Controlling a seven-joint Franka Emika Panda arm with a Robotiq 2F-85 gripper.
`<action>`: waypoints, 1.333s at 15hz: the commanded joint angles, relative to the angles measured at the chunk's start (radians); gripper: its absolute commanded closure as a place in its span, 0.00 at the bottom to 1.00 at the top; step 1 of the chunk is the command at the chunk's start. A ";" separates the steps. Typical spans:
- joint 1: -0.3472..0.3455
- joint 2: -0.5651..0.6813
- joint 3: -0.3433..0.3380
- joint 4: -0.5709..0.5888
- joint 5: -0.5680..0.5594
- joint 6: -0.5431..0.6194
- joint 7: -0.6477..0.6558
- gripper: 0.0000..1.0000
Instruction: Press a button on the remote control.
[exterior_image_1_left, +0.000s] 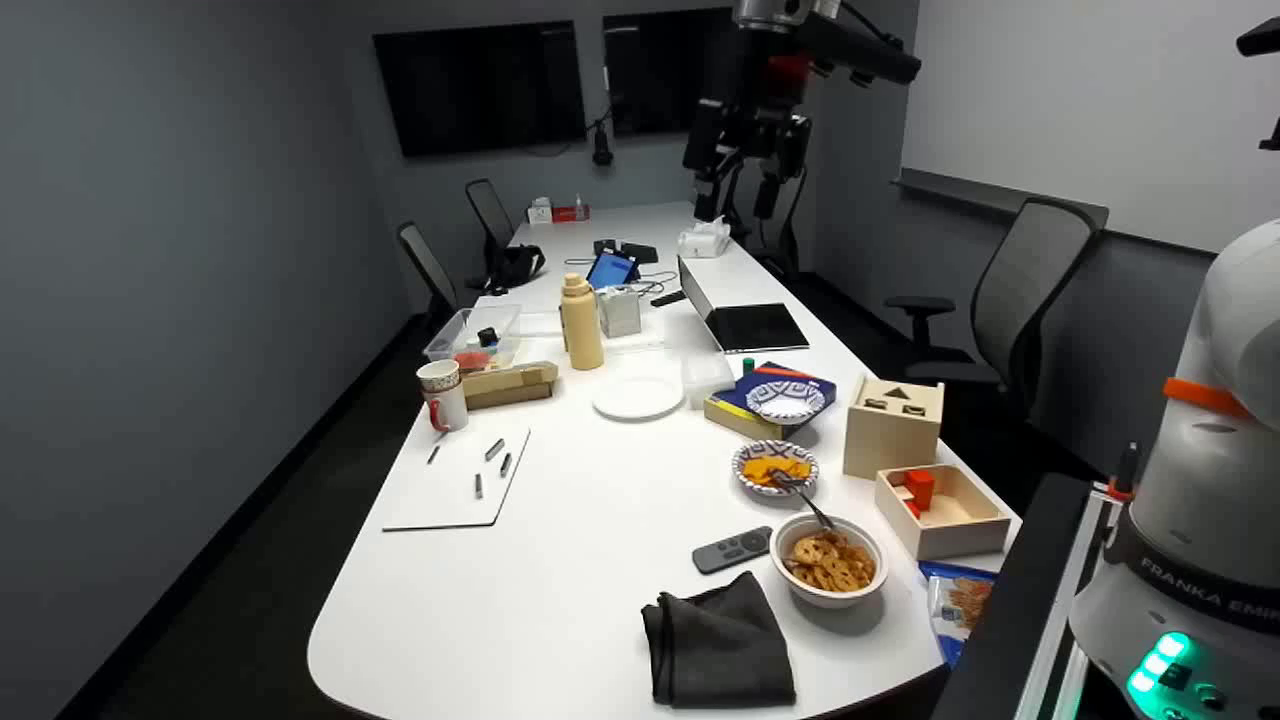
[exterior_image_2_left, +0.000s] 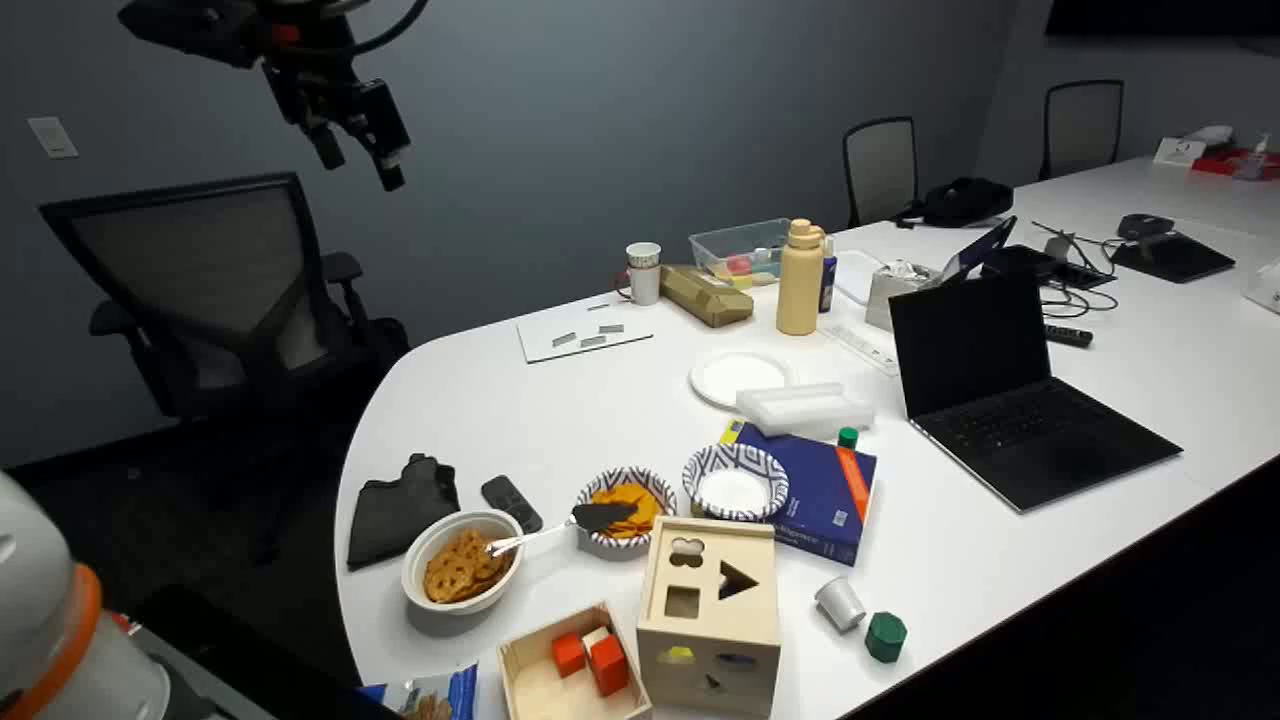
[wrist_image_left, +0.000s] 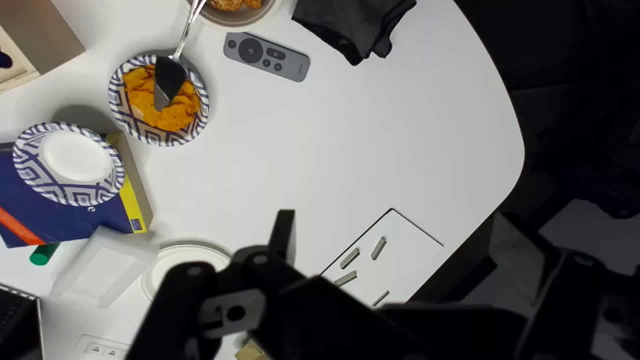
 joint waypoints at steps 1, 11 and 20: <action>-0.003 0.000 0.002 0.003 0.002 -0.002 -0.002 0.00; -0.033 0.261 -0.014 -0.040 -0.001 0.256 -0.003 0.00; -0.003 0.616 -0.053 -0.106 0.198 0.600 -0.088 0.00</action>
